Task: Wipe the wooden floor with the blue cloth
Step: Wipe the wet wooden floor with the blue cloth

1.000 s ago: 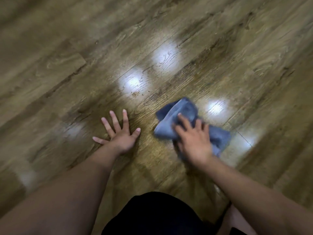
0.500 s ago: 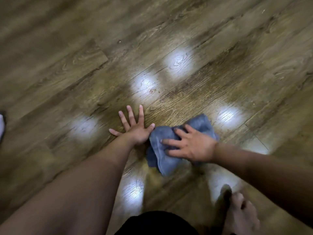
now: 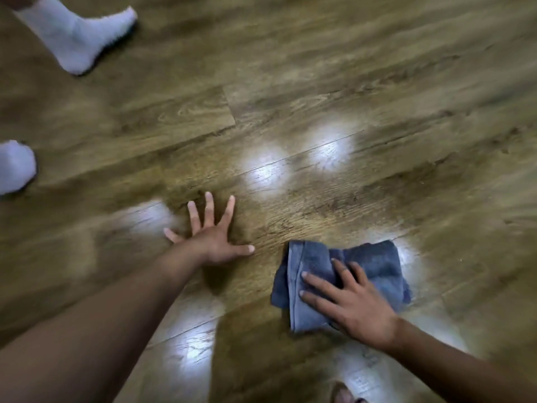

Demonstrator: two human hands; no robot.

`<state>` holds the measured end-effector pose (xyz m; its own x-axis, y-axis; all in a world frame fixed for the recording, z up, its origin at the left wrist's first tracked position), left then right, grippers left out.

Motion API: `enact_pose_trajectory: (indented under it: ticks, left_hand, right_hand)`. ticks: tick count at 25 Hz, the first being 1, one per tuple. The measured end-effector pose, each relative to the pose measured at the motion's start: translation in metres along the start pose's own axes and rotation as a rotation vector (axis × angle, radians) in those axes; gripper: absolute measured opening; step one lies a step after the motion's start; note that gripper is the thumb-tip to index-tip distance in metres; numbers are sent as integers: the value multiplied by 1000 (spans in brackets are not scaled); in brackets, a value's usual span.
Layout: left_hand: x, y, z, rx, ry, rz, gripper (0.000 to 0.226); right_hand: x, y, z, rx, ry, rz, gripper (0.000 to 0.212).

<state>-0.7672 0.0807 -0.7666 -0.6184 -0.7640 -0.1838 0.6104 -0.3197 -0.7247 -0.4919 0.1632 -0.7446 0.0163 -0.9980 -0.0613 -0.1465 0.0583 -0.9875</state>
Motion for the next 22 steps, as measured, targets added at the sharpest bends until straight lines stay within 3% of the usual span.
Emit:
enact_pose_trajectory:
  ticks: [2, 5, 9, 12, 17, 22]
  left_hand:
    - [-2, 8, -7, 58, -41, 52, 127]
    - [-2, 15, -15, 55, -47, 32, 133]
    - [0, 16, -16, 31, -49, 11, 132]
    - [-1, 18, -16, 25, -39, 1, 122]
    - [1, 22, -23, -71, -99, 134, 69]
    - [5, 24, -27, -172, -99, 157, 54]
  right_hand:
    - [-27, 3, -9, -62, 14, -21, 68]
    - [-106, 6, -47, -123, 284, 52, 76]
    - [-212, 21, -109, -54, 688, 150, 50]
    - [-221, 23, -132, -33, 827, 183, 39]
    - [-85, 11, -113, -54, 320, 28, 61]
    - [64, 2, -55, -55, -167, -126, 40]
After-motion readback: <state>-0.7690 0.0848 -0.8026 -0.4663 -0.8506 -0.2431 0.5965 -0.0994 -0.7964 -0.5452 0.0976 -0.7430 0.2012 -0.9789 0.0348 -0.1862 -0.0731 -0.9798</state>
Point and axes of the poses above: each hand's wrist, its own z-axis away from the middle knuckle, its own y-axis out of the palm, x = y × z, the point moved 7 cm from there along -z, towards the middle knuckle, and after that the axes turned 15 degrees about -x, right-handed, at the moved point
